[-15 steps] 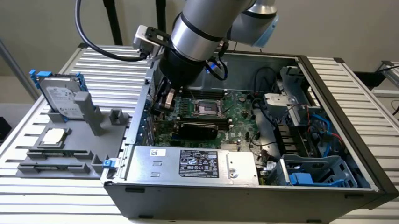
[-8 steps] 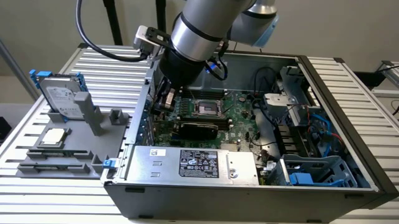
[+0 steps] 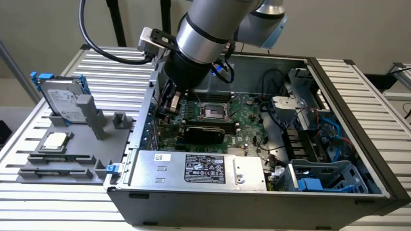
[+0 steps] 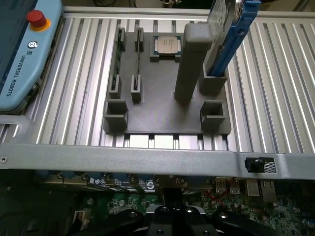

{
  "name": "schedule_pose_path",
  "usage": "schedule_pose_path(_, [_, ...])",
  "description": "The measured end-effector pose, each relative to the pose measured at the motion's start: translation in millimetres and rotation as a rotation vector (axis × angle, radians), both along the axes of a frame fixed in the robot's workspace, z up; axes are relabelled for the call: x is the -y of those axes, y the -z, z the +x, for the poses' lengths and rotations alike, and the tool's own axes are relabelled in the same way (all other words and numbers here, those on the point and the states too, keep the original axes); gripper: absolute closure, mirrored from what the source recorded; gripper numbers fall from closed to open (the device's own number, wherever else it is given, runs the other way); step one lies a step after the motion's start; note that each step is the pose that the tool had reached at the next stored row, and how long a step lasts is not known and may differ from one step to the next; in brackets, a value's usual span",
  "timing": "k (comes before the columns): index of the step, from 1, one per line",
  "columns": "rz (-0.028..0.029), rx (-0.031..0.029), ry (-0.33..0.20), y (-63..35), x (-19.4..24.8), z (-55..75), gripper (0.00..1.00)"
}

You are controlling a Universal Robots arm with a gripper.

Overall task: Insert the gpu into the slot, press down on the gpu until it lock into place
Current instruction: 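Press down on the gpu until it lock into place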

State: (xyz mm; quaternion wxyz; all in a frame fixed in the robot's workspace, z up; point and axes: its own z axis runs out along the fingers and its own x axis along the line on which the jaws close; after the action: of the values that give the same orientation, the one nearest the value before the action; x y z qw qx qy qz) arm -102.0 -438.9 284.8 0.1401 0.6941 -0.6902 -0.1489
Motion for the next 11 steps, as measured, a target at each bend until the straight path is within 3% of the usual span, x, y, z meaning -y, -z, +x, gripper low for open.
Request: schedule_pose_path(11, [0.0002, -0.0042, 0.0, -4.7, -0.3, 0.0, 0.89])
